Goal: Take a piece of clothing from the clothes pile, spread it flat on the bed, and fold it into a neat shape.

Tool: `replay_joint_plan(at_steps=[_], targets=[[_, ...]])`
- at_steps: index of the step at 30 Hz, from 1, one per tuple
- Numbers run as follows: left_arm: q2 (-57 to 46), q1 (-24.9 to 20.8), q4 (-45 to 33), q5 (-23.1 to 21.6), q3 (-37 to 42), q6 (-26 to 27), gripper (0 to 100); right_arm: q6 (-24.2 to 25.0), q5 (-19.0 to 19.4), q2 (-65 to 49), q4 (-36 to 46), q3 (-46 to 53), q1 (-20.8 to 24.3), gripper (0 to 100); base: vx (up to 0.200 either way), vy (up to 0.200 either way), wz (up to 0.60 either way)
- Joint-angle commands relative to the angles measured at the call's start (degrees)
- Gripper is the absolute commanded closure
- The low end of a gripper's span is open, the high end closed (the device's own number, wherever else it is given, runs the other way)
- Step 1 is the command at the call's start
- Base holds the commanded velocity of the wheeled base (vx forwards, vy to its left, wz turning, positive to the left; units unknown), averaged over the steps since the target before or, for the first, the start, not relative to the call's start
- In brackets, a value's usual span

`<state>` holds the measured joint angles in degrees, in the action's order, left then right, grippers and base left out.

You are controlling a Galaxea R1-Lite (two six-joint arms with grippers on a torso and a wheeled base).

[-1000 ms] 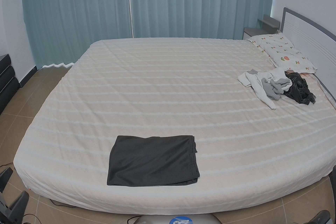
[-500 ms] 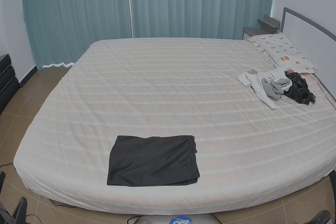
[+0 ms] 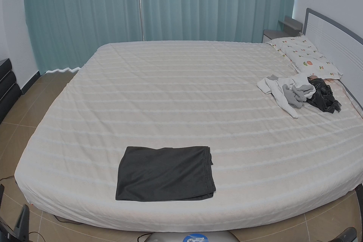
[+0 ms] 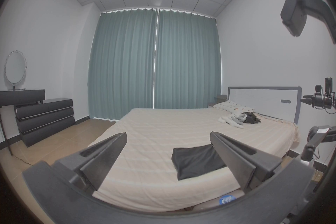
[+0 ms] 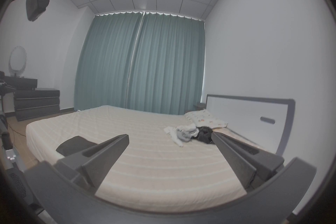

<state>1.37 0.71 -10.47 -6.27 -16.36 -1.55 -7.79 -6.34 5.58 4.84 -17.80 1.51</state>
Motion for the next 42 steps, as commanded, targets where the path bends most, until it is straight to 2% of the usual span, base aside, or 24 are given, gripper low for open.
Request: replay_joint_plan(at_steps=[1,5,7,8,9,10,11,12,13,15,16,18,20,21,38,42], targets=[[-1.37,-0.71,4.23,-1.56,11.79,1.02,0,6.82,6.87,-5.50,-4.75,17.71,-1.25,0,0.000,0.000,0.00],[-1.37,-0.71,4.58,-1.20,12.32,1.72,0,6.82,7.48,-5.50,-3.78,17.45,-1.25,0,0.000,0.000,0.00],[-1.37,-0.71,4.67,0.38,12.49,1.90,0,6.82,7.48,-5.50,-4.22,17.62,-1.42,0,0.000,0.000,0.00],[-1.37,-0.71,4.58,5.04,12.49,2.34,0,6.82,7.48,-5.50,-4.31,17.62,-1.42,0,0.000,0.000,0.00],[-1.37,-0.71,4.58,7.06,12.58,2.52,0,6.82,7.48,-5.50,-4.31,17.62,-1.25,0,0.000,0.000,0.00],[-1.37,-0.71,4.58,7.06,12.58,2.52,0,6.82,7.48,-5.50,-4.31,17.62,-1.25,0,0.000,0.000,0.00],[-1.37,-0.71,5.90,18.57,13.37,5.24,0,6.82,7.48,-5.50,-4.31,17.62,-1.25,0,0.000,0.000,0.00],[-1.37,-0.71,6.43,20.94,13.37,6.29,0,6.74,7.48,-5.50,-4.31,17.62,-1.25,0,0.000,0.000,0.00],[-1.37,-0.71,8.63,26.04,13.99,8.76,0,6.74,7.48,-5.50,-4.31,17.71,-1.25,0,0.000,0.000,0.00],[-1.37,-0.71,11.61,24.64,15.48,8.05,0,6.74,7.48,-5.50,-4.40,17.71,-1.25,0,0.000,0.000,0.00],[-1.37,-0.71,13.11,21.82,16.01,7.17,0,6.65,7.48,-5.50,-4.40,17.71,-1.25,0,0.000,0.000,0.00],[-1.37,-0.71,13.55,12.68,16.27,4.36,0,6.65,7.48,-5.50,-4.40,17.71,-1.25,0,0.000,0.000,0.00],[-1.37,-0.71,12.76,7.23,16.36,2.95,0,6.56,7.48,-5.50,-4.40,17.71,-1.25,0,0.000,0.000,0.00],[-1.37,-0.71,11.26,6.09,16.36,3.22,0,6.65,7.48,-5.50,-4.40,17.71,-1.25,0,0.000,0.000,0.00],[-1.37,-0.97,10.47,6.27,16.36,3.75,0,7.26,7.39,-5.58,-4.40,17.71,-1.25,0,0.000,0.000,0.00],[-1.37,-0.88,10.30,6.35,16.36,2.25,0,7.26,7.39,-5.50,-4.40,17.71,-1.25,0,0.000,0.000,0.00]])
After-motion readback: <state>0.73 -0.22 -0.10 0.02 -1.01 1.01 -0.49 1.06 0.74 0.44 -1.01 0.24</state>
